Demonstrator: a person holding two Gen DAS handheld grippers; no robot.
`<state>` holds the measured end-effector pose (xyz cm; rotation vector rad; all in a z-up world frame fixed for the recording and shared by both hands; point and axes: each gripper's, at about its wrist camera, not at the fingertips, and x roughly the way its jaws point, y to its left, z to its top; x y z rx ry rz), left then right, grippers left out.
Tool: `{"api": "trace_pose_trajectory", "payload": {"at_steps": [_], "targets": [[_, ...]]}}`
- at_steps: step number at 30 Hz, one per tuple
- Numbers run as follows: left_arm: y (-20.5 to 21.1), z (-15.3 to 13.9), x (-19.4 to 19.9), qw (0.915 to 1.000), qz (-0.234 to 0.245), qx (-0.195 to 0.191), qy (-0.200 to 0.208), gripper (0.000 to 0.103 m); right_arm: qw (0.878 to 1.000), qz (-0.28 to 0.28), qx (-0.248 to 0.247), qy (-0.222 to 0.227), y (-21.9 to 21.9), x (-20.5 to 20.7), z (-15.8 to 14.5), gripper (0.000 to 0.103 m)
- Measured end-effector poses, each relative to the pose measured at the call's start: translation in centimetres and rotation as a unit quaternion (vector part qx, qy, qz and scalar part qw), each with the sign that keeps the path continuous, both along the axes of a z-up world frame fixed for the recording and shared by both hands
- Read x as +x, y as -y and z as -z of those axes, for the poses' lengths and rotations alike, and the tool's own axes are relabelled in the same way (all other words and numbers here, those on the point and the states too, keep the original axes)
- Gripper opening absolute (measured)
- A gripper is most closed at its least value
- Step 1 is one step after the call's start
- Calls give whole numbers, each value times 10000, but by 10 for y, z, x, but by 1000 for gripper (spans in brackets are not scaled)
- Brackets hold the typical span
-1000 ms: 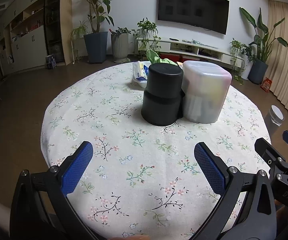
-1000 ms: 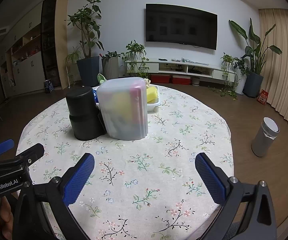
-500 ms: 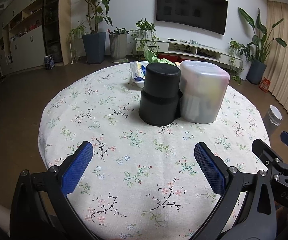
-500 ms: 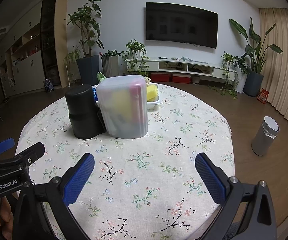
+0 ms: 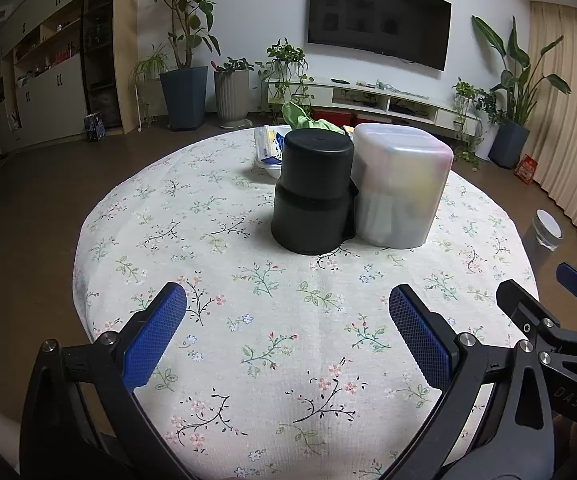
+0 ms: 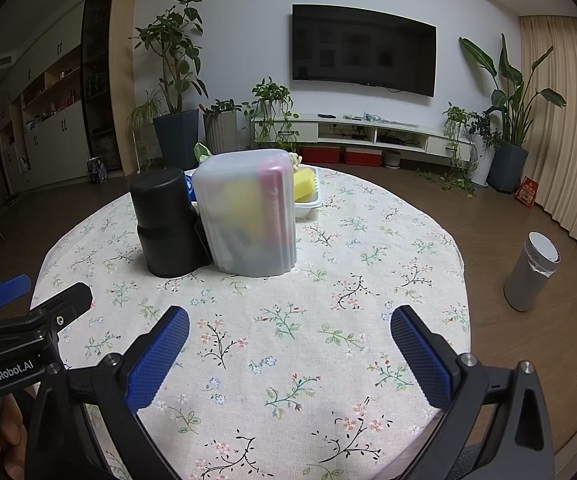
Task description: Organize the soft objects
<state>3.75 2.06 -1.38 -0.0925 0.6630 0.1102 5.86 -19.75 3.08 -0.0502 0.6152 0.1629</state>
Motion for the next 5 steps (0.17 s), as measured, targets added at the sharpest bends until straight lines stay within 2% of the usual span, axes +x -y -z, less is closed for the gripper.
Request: {"api": "trace_pose_trajectory", "payload": {"at_steps": [5], "targets": [[0,0,0,10000,9,8,5,103,10000,0,-1,0,0,0,0,103]]}}
